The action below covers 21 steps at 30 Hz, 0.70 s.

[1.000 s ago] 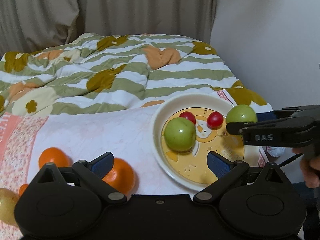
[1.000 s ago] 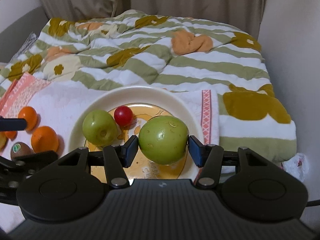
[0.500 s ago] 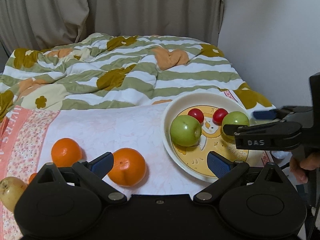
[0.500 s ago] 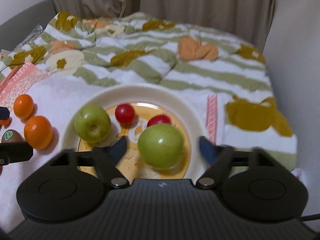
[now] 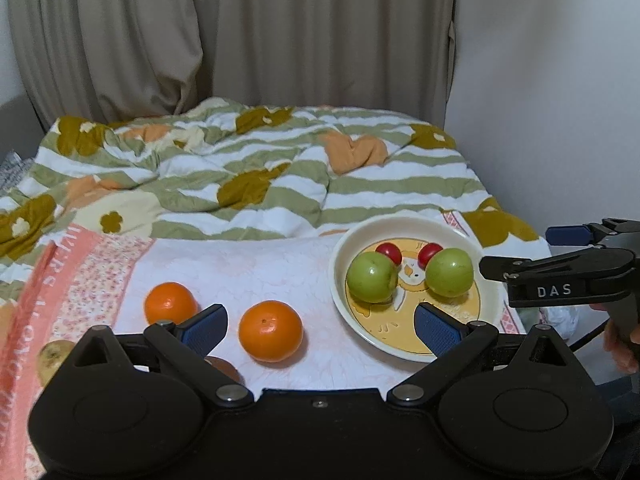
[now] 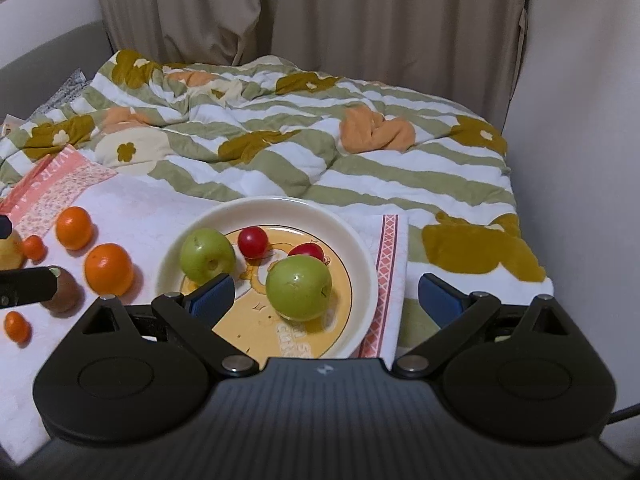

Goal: Organize fruits
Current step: 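Move the left tool toward the yellow apple while the right tool approaches a small tangerine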

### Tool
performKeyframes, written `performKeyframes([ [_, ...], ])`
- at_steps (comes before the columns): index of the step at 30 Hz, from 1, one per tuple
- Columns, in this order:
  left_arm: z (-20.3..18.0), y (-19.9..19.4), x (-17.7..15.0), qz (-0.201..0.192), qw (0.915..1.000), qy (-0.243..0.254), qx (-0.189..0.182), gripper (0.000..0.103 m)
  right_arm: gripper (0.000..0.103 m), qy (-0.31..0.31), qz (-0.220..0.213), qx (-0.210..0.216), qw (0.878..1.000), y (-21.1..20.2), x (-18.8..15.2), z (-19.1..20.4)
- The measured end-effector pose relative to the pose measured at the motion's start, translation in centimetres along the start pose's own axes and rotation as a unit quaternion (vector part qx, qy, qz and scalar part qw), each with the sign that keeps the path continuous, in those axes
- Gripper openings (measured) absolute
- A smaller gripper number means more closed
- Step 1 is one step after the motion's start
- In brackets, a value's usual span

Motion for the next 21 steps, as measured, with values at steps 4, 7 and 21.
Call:
performKeyframes([
  [4,0.1,-2.4,-0.4,-0.017,0.9998,-0.009,0.004,0.102,0.103,0.001,-0.006,0.003,1.0,-2.4,-0.1,0.2],
  [7,0.6,-4.1,-0.9,-0.024,0.9995,-0.013,0.016,0.102,0.103,0.007,-0.007,0.009,1.0,-4.1,-0.3,0.5],
  [21,8.2,-11.4,-4.3,-0.063,0.9948,-0.029,0.075,0.102,0.103,0.039,-0.023,0.021,0.999,-10.3,-1.0,5.4],
])
Point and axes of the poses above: each gripper's, at about its wrist camera, not at the fingertips, and y roughly the way its jaws point, z to its left, x to its top, the point moved 3 cm from there along y, roughly the way its jaws point
